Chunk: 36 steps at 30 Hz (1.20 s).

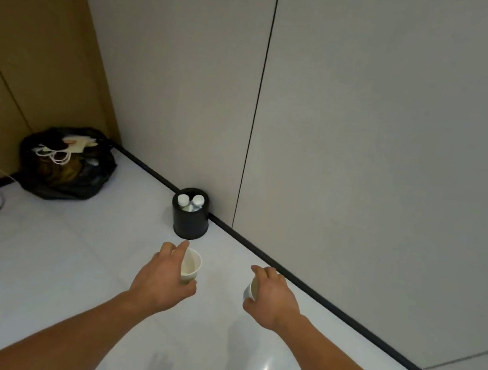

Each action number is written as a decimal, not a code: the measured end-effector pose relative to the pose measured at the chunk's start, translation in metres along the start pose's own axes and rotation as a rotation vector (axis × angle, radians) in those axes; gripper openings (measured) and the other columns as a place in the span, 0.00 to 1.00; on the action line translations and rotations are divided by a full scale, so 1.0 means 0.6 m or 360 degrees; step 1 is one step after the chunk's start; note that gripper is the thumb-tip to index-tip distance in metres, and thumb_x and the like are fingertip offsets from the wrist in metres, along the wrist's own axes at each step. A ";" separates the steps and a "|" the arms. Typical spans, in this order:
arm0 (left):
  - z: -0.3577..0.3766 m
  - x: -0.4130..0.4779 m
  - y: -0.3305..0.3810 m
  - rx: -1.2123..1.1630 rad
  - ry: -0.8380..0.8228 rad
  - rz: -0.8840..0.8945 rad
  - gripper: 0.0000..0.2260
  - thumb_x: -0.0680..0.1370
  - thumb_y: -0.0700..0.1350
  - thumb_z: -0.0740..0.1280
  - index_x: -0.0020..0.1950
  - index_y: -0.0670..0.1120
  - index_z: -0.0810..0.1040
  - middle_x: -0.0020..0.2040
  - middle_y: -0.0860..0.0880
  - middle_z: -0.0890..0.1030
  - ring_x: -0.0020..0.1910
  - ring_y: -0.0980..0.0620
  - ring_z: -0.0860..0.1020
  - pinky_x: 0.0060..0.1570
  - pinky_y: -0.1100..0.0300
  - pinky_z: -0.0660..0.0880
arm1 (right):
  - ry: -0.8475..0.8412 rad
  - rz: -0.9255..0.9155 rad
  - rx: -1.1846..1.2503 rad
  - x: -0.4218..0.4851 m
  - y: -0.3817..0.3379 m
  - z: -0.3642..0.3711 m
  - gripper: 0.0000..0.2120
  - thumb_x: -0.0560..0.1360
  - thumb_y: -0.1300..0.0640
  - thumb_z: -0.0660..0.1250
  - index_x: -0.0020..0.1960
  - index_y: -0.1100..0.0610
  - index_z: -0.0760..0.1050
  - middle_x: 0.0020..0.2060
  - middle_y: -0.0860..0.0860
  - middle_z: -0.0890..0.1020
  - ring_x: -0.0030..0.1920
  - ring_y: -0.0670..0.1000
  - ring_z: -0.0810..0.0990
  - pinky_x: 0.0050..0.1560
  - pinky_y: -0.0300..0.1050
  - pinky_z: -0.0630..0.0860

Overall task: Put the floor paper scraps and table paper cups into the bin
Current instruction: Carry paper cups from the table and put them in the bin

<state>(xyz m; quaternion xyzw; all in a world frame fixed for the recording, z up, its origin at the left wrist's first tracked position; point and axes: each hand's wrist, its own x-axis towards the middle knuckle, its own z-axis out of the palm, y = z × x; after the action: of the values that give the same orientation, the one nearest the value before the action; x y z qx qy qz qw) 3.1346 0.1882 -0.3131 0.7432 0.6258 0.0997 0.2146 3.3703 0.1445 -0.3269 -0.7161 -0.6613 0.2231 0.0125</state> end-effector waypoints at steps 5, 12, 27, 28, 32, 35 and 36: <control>-0.036 0.093 -0.037 -0.0061 0.0118 -0.0221 0.38 0.71 0.59 0.68 0.76 0.51 0.56 0.66 0.49 0.64 0.61 0.47 0.72 0.57 0.55 0.72 | -0.0055 -0.0227 -0.0066 0.151 -0.050 -0.036 0.35 0.74 0.48 0.65 0.77 0.51 0.55 0.70 0.52 0.65 0.67 0.56 0.66 0.64 0.49 0.71; -0.055 0.238 -0.140 -0.0149 0.0117 -0.0365 0.38 0.72 0.59 0.68 0.76 0.50 0.55 0.66 0.48 0.64 0.60 0.47 0.72 0.57 0.55 0.73 | -0.0159 -0.0344 -0.0106 0.345 -0.150 -0.036 0.36 0.74 0.48 0.66 0.78 0.51 0.54 0.70 0.52 0.65 0.67 0.56 0.66 0.65 0.49 0.70; -0.146 0.638 -0.307 -0.0078 -0.0142 -0.0099 0.38 0.70 0.55 0.71 0.75 0.54 0.55 0.65 0.52 0.64 0.60 0.52 0.71 0.56 0.61 0.73 | -0.0198 -0.0042 0.0055 0.682 -0.282 -0.060 0.36 0.73 0.46 0.66 0.77 0.48 0.55 0.70 0.48 0.65 0.67 0.53 0.66 0.65 0.47 0.70; -0.145 0.663 -0.314 -0.0078 -0.0147 -0.0098 0.38 0.70 0.55 0.71 0.75 0.54 0.55 0.65 0.53 0.64 0.60 0.52 0.70 0.56 0.62 0.73 | -0.0214 -0.0035 0.0058 0.705 -0.283 -0.059 0.36 0.73 0.46 0.65 0.77 0.48 0.55 0.70 0.48 0.65 0.66 0.53 0.66 0.65 0.46 0.70; -0.132 0.763 -0.343 -0.0082 -0.0207 -0.0102 0.39 0.71 0.56 0.69 0.76 0.55 0.51 0.65 0.54 0.62 0.59 0.53 0.70 0.57 0.63 0.72 | -0.0315 -0.0027 0.0056 0.816 -0.278 -0.053 0.36 0.74 0.46 0.64 0.78 0.50 0.54 0.71 0.49 0.63 0.69 0.54 0.64 0.68 0.46 0.66; -0.109 0.850 -0.368 -0.0113 -0.0250 -0.0160 0.41 0.70 0.57 0.67 0.77 0.58 0.47 0.66 0.55 0.60 0.61 0.55 0.69 0.58 0.63 0.71 | -0.0404 -0.0046 0.0071 0.927 -0.275 -0.047 0.38 0.74 0.45 0.64 0.79 0.50 0.51 0.72 0.49 0.61 0.71 0.54 0.62 0.69 0.46 0.65; -0.100 0.884 -0.377 -0.0091 -0.0244 -0.0175 0.41 0.69 0.58 0.66 0.77 0.59 0.47 0.66 0.56 0.60 0.61 0.55 0.69 0.57 0.64 0.71 | -0.0415 -0.0052 0.0066 0.969 -0.273 -0.044 0.38 0.74 0.45 0.64 0.79 0.49 0.51 0.73 0.48 0.61 0.72 0.53 0.61 0.69 0.45 0.64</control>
<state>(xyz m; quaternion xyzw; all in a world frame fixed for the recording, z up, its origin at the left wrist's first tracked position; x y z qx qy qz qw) 3.0132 0.7442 -0.4241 0.7068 0.6443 0.0484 0.2881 3.2401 0.7261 -0.4279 -0.6698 -0.6641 0.3276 -0.0552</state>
